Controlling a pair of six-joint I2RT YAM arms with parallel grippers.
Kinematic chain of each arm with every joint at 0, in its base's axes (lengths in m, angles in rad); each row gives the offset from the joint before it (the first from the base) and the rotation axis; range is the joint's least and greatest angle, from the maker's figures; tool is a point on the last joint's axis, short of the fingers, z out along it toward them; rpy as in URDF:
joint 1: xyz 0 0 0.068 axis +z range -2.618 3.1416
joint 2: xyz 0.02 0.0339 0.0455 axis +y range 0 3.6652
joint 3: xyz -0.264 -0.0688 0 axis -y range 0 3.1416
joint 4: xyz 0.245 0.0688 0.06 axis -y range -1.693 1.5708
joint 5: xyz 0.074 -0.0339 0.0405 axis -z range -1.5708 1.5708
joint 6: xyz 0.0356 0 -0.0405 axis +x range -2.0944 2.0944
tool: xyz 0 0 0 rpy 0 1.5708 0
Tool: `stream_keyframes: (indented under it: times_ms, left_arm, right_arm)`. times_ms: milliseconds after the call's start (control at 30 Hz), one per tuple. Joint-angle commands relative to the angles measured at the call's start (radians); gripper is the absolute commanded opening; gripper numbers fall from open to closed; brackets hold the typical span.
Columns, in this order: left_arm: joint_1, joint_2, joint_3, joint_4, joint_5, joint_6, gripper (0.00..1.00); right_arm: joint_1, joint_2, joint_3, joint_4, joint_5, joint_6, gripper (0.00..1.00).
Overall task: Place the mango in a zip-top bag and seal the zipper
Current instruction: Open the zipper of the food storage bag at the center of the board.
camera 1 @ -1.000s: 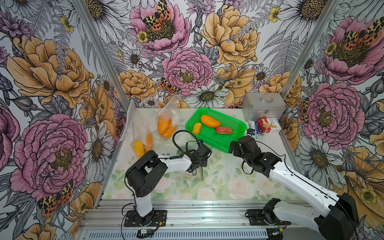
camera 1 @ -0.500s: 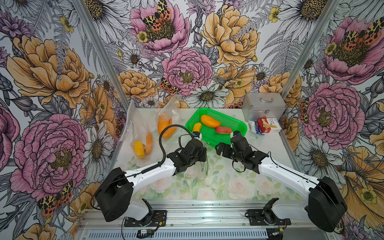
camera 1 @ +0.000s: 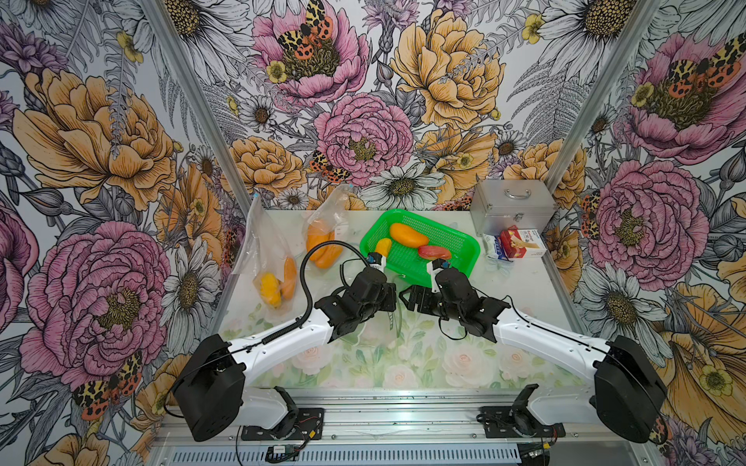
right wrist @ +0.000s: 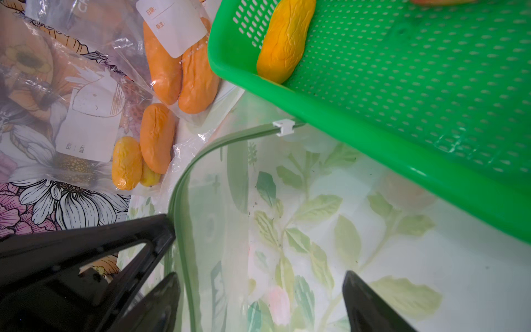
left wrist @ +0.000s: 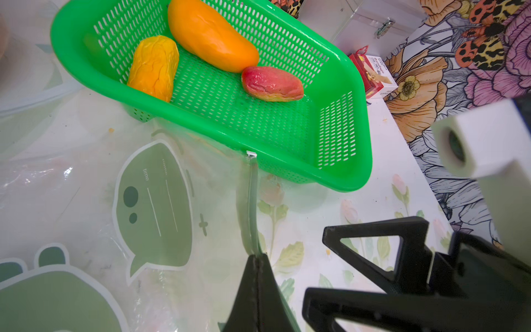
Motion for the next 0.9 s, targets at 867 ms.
stream_keyframes:
  times_ms: [867]
  left_arm:
    - [0.025, -0.244, -0.077, -0.032, -0.025, -0.025, 0.00]
  right_arm:
    - [0.070, 0.169, 0.214, -0.150, 0.227, -0.114, 0.60]
